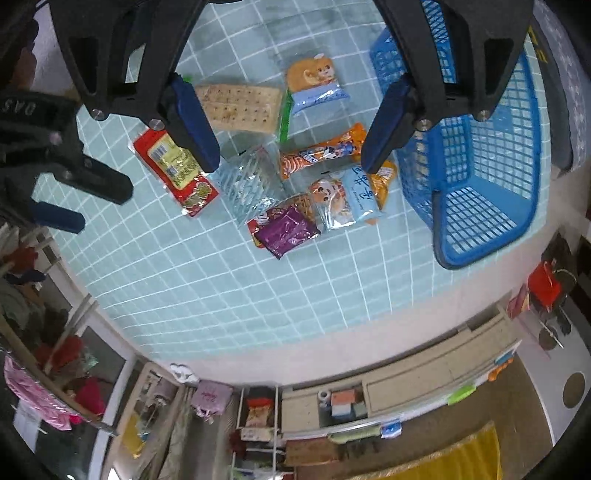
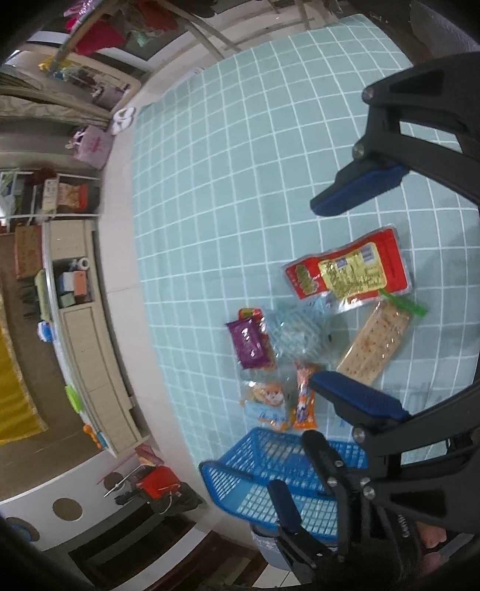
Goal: Organize snacks
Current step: 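Move both tools back from the basket toward the remaining snacks, then grasp the blue-and-white bread pack with the left tool while the right tool grasps the clear striped bag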
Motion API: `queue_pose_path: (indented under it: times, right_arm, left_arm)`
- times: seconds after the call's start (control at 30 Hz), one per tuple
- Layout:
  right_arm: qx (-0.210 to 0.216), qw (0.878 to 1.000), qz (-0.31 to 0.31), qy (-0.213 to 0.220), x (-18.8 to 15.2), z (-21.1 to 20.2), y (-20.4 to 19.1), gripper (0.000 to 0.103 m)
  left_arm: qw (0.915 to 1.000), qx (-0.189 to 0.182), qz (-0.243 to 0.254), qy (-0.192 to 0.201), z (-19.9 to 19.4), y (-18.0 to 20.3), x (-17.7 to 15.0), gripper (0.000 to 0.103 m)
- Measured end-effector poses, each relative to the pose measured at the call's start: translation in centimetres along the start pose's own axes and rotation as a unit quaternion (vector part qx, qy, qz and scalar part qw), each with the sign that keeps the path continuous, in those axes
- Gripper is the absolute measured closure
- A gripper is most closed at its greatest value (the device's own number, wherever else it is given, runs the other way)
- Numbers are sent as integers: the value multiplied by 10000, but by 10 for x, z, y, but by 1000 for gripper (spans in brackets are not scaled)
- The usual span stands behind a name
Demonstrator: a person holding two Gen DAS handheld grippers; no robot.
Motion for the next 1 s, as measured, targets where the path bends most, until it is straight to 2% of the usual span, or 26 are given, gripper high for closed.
queue_pose_path:
  times: [0.37, 0.57, 0.7, 0.8, 1.0]
  right_arm:
    - [160, 9989, -39, -449, 4, 56, 10, 14]
    - [325, 9979, -26, -554, 11, 72, 6, 14]
    - [397, 9978, -17, -532, 18, 78, 8, 14]
    - [494, 9976, 11, -485, 21, 78, 8, 14]
    - [565, 9971, 48, -511, 20, 86, 9, 14]
  left_arm:
    - [9968, 416, -96, -680, 76, -25, 1, 26]
    - [9943, 542, -116, -916, 104, -37, 7, 26]
    - [9907, 824, -103, -1080, 121, -47, 10, 26]
    - [9904, 842, -150, -1083, 128, -53, 13, 26]
    - [9874, 750, -428, -1328, 150, -66, 6, 26]
Point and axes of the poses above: each gripper's, at about its wrist camera, not at the fingertips, and z roughly the way its jaws point, y to its right, x to its top, the point moved 9 cm from there along z, roughly the way its jaws point, and after that the axes turned 6 degrees about z, right-handed, at the moved point
